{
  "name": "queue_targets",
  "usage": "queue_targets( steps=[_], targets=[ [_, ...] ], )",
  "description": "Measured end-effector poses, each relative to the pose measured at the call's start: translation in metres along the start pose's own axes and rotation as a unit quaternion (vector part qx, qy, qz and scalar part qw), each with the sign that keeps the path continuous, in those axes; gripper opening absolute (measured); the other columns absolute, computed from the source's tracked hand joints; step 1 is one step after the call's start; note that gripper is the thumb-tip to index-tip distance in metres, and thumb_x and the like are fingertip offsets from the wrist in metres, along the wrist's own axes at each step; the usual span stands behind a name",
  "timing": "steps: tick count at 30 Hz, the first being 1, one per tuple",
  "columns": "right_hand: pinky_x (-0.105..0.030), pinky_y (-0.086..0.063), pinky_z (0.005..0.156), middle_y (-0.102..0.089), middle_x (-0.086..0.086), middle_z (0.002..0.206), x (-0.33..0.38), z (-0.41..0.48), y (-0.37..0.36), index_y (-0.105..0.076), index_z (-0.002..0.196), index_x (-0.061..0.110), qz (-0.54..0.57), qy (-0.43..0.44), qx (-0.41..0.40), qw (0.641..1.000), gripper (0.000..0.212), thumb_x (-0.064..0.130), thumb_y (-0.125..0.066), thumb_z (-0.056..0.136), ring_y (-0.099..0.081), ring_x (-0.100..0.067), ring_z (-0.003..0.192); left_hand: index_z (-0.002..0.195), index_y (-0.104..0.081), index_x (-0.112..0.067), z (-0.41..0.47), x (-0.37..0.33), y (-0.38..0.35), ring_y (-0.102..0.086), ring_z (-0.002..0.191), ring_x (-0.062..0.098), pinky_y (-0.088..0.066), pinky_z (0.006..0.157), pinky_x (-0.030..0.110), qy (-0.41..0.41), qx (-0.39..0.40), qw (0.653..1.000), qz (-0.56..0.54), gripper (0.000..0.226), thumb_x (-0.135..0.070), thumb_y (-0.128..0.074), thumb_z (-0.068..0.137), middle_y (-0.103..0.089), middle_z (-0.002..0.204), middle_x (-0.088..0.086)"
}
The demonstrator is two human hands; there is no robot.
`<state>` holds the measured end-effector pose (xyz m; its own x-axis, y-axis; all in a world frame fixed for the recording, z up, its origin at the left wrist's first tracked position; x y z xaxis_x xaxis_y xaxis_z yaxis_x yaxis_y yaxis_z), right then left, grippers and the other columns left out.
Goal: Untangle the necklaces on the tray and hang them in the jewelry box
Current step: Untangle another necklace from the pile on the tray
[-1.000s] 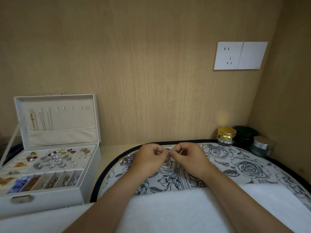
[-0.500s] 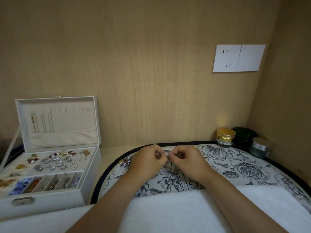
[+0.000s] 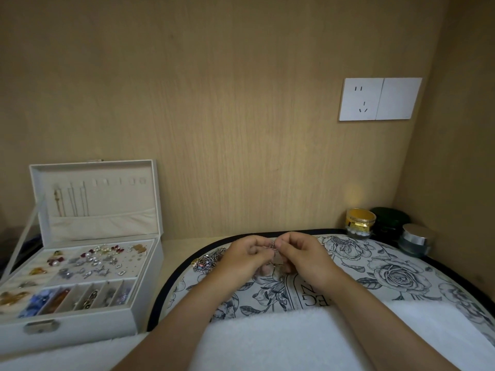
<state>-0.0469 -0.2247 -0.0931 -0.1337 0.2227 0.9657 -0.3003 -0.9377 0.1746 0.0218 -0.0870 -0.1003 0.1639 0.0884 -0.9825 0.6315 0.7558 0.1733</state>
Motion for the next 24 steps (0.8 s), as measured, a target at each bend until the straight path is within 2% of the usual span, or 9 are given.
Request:
queue_targets(
  steps=[2, 5, 8, 11, 14, 17, 20, 24],
  targets=[
    [-0.022, -0.044, 0.048, -0.055, 0.004, 0.052, -0.0024, 0.0020, 0.0016, -0.067, 0.084, 0.009, -0.022, 0.006, -0.007, 1.000, 0.020, 0.013, -0.057, 0.100, -0.051, -0.011, 0.047, 0.111, -0.068, -0.015, 0.0006, 0.0010, 0.0019, -0.061, 0.057, 0.013, -0.053, 0.066, 0.034, 0.005, -0.010, 1.000, 0.013, 0.016, -0.015, -0.062, 0.096, -0.064, 0.064, -0.003],
    [-0.027, -0.048, 0.055, -0.064, -0.003, 0.066, -0.0053, 0.0042, 0.0042, -0.069, 0.083, 0.012, -0.042, 0.026, -0.008, 0.999, 0.019, 0.016, -0.059, 0.099, -0.055, -0.014, 0.055, 0.097, -0.070, -0.015, -0.0005, -0.0011, 0.0049, -0.052, 0.049, 0.015, -0.050, 0.051, 0.027, 0.006, -0.024, 0.999, 0.023, 0.010, -0.018, -0.061, 0.097, -0.055, 0.051, -0.006],
    [-0.034, -0.052, 0.062, -0.068, -0.017, 0.083, -0.0076, 0.0068, 0.0061, -0.070, 0.084, 0.014, -0.065, 0.038, -0.016, 0.997, 0.017, 0.018, -0.061, 0.098, -0.057, -0.015, 0.059, 0.090, -0.071, -0.012, -0.0008, -0.0015, 0.0045, -0.040, 0.046, 0.011, -0.035, 0.043, 0.020, 0.007, -0.026, 1.000, 0.001, 0.014, -0.020, -0.061, 0.096, -0.058, 0.061, -0.002],
    [-0.034, -0.052, 0.064, -0.069, -0.016, 0.087, -0.0095, 0.0082, 0.0075, -0.072, 0.086, 0.015, -0.074, 0.046, -0.019, 0.996, 0.015, 0.018, -0.063, 0.097, -0.057, -0.011, 0.061, 0.092, -0.073, -0.010, 0.0002, -0.0014, 0.0039, -0.036, 0.042, 0.006, -0.027, 0.041, 0.017, 0.009, -0.029, 1.000, -0.001, 0.016, -0.021, -0.061, 0.096, -0.061, 0.069, -0.001],
    [-0.026, -0.051, 0.065, -0.072, -0.012, 0.088, -0.0083, 0.0063, 0.0066, -0.075, 0.089, 0.016, -0.078, 0.056, -0.009, 0.995, 0.011, 0.016, -0.065, 0.095, -0.059, -0.004, 0.064, 0.095, -0.073, -0.012, 0.0010, -0.0016, 0.0039, -0.037, 0.040, 0.002, -0.028, 0.040, 0.014, 0.000, -0.029, 0.999, 0.021, 0.015, -0.021, -0.061, 0.096, -0.058, 0.062, -0.003],
    [-0.020, -0.050, 0.068, -0.075, -0.005, 0.086, -0.0074, 0.0054, 0.0055, -0.076, 0.090, 0.018, -0.074, 0.060, -0.017, 0.995, 0.009, 0.015, -0.069, 0.093, -0.063, -0.005, 0.070, 0.086, -0.071, -0.017, 0.0008, -0.0001, 0.0047, -0.039, 0.042, 0.003, -0.030, 0.042, 0.014, -0.007, -0.024, 0.999, 0.040, 0.016, -0.021, -0.060, 0.097, -0.059, 0.064, -0.004],
    [-0.025, -0.054, 0.074, -0.075, 0.003, 0.085, -0.0073, 0.0059, 0.0091, -0.076, 0.090, 0.024, -0.076, 0.062, -0.064, 0.993, 0.007, 0.018, -0.076, 0.086, -0.067, -0.010, 0.078, 0.086, -0.070, -0.020, 0.0002, 0.0019, 0.0067, -0.047, 0.046, 0.010, -0.036, 0.044, 0.020, -0.006, -0.031, 0.999, 0.040, 0.017, -0.024, -0.059, 0.098, -0.065, 0.069, -0.005],
    [-0.024, -0.052, 0.069, -0.074, 0.002, 0.076, -0.0025, 0.0034, 0.0093, -0.077, 0.080, 0.019, -0.072, 0.062, -0.067, 0.993, 0.008, 0.016, -0.076, 0.087, -0.063, -0.007, 0.069, 0.090, -0.070, -0.015, -0.0010, 0.0008, 0.0055, -0.057, 0.053, 0.017, -0.044, 0.047, 0.026, -0.004, -0.037, 0.999, 0.014, 0.016, -0.023, -0.059, 0.098, -0.071, 0.081, -0.003]
  ],
)
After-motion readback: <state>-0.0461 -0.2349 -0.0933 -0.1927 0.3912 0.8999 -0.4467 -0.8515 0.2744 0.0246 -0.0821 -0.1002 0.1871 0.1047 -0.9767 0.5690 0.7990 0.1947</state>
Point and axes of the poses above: each hand's wrist, its own z-axis towards the middle knuckle, its own y-axis out of the back of the hand, x = y × z, the point moved 3 cm from there along z, towards the middle knuckle
